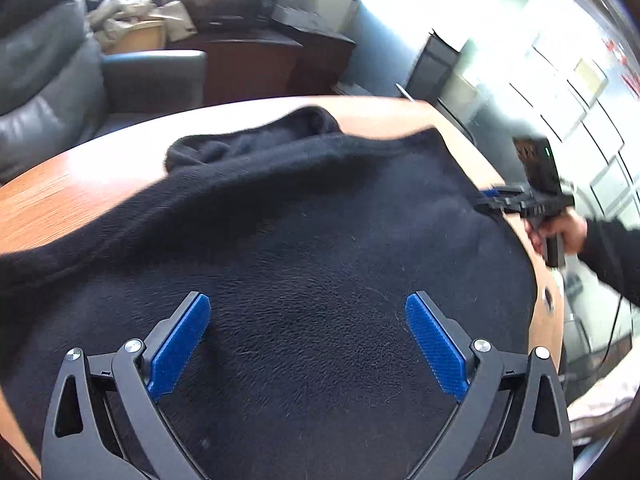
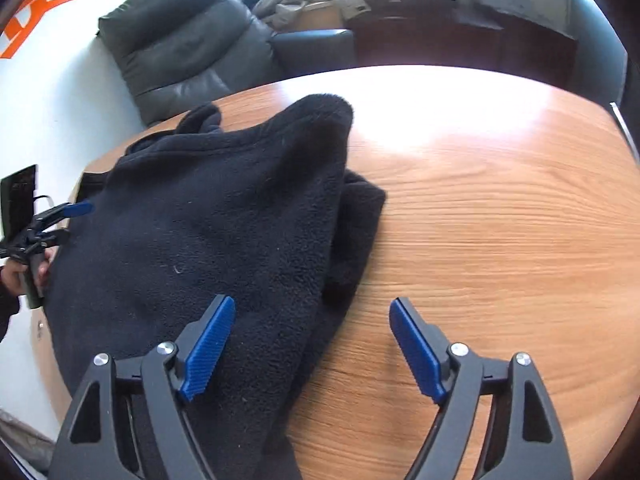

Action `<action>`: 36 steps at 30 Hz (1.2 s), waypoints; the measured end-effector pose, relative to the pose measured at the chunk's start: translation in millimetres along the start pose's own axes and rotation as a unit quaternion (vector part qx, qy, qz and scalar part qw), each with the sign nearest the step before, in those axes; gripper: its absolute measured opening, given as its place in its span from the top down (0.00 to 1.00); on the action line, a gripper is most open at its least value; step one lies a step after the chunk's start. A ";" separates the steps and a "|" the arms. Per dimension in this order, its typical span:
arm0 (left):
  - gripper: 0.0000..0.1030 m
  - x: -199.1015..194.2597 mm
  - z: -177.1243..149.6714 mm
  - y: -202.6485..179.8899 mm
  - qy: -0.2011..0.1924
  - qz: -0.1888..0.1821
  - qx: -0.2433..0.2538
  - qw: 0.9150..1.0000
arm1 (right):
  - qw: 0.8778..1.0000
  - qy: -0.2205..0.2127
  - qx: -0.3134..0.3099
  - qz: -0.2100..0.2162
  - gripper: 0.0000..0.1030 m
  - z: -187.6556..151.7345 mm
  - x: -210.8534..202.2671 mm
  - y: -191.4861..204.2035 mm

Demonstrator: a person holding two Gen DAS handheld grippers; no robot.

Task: Fold clothes
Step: 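Press the folded jacket flat with both open grippers, then grasp the jacket edge with the right gripper and fold it over the bundle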

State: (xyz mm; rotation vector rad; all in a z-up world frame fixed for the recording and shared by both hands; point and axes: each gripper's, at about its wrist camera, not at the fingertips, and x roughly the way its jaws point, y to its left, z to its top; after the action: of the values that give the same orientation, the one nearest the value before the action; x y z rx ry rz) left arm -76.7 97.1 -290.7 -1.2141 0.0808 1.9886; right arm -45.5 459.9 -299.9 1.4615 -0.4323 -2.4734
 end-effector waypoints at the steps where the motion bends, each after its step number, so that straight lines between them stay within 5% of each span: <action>1: 0.03 7.2 0.2 -2.0 0.005 -0.003 0.008 1.000 | 1.000 0.005 -0.005 0.009 0.24 -0.6 3.7 -0.9; 5: 0.03 21.7 -3.5 -0.7 0.014 -0.013 0.002 1.000 | 0.999 0.016 -0.002 0.045 0.46 -2.5 14.9 -2.8; 6: 0.01 21.7 -5.1 0.2 0.012 -0.015 -0.002 1.000 | 0.999 0.017 0.001 0.049 0.60 -0.9 14.9 -1.3; 13: 0.00 23.4 -13.3 -11.4 0.016 0.018 0.023 0.999 | 0.999 0.010 -0.005 0.031 0.78 15.9 9.4 17.4; 25: 0.01 -6.0 -16.9 -27.6 -0.013 0.094 0.032 0.995 | 1.000 -0.007 -0.017 -0.008 0.84 41.2 -11.2 54.1; 30: 0.00 7.7 -31.8 -20.8 0.021 0.080 0.032 0.996 | 0.998 -0.047 -0.032 -0.011 0.85 46.4 -31.3 81.2; 36: 0.00 26.1 -26.1 -62.3 0.010 0.069 0.012 0.997 | 0.993 -0.087 -0.063 -0.050 0.86 52.7 -82.6 95.6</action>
State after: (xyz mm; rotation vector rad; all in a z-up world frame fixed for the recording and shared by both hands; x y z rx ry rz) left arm -23.4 144.1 -304.7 -1.2425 0.2044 2.0883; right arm -47.9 406.7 -173.8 1.2530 -0.2339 -2.6665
